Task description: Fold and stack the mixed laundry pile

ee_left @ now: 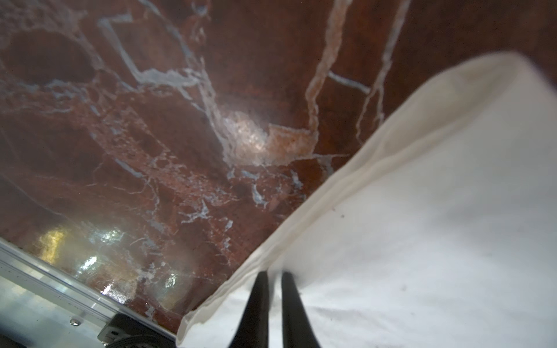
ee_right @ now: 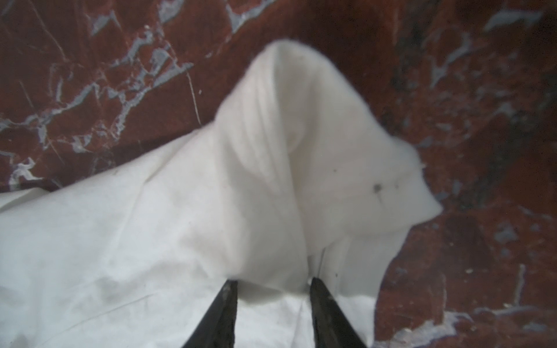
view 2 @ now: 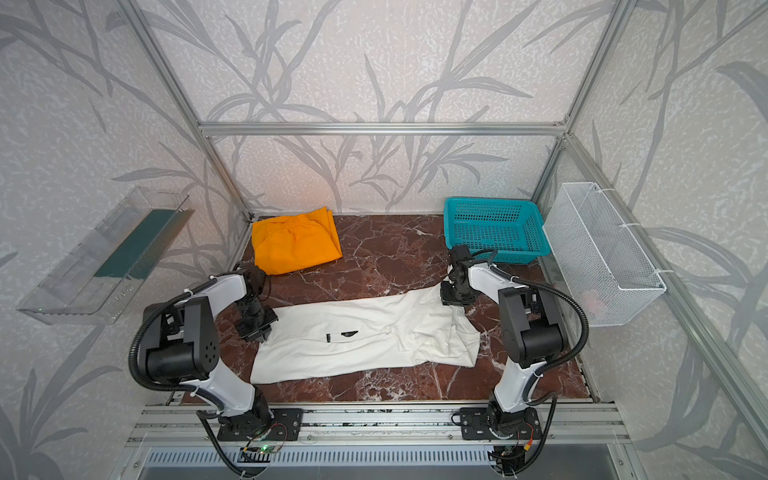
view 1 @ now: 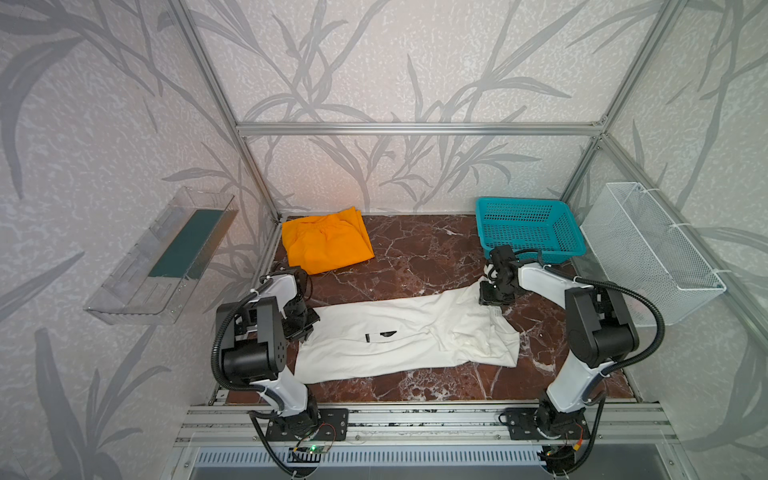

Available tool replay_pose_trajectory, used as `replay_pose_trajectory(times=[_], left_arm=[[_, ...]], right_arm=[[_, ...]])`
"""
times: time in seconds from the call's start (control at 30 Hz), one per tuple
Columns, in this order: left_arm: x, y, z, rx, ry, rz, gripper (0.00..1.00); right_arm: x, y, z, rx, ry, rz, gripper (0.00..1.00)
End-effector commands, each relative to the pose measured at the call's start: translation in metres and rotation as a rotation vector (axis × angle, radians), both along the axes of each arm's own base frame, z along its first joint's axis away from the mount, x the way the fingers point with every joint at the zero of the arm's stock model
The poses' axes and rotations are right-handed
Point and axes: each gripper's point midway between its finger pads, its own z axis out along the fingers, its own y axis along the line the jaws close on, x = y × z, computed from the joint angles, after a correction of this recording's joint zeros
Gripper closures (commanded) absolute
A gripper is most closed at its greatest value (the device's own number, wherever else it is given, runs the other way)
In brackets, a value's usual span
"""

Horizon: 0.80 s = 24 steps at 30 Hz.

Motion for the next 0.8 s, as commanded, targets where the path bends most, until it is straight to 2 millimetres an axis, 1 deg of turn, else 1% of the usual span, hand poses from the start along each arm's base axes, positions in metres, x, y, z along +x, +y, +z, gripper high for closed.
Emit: replay_pose_trajectory(times=[0.0, 0.17, 0.27, 0.33, 0.5, 0.6, 0.67, 0.77], left_arm=[[-0.002, 0.0, 0.001, 0.008, 0.011, -0.003, 0.95], [-0.003, 0.002, 0.003, 0.021, 0.01, 0.0, 1.0], [0.001, 0.004, 0.008, 0.036, -0.006, 0.002, 1.0], [0.01, 0.007, 0.016, 0.044, -0.045, -0.003, 1.0], [0.039, 0.013, 0.045, 0.075, -0.164, -0.038, 1.0], [0.05, 0.017, 0.055, 0.09, -0.205, -0.063, 1.0], [0.052, 0.019, 0.055, 0.1, -0.208, -0.069, 1.0], [0.044, 0.019, 0.044, 0.102, -0.174, -0.061, 1.0]], right_arm=[[-0.001, -0.002, 0.001, 0.001, 0.006, 0.007, 0.59], [-0.001, -0.002, 0.002, 0.002, 0.005, 0.007, 0.59], [-0.002, -0.002, 0.002, 0.001, 0.004, 0.007, 0.59], [-0.001, -0.002, 0.002, 0.002, 0.004, 0.006, 0.59], [0.0, -0.001, 0.003, 0.006, 0.001, 0.008, 0.59], [0.0, -0.001, 0.003, 0.007, 0.0, 0.006, 0.59], [0.0, -0.001, 0.002, 0.006, 0.003, 0.006, 0.59], [0.0, -0.001, 0.003, 0.006, 0.002, 0.006, 0.59]])
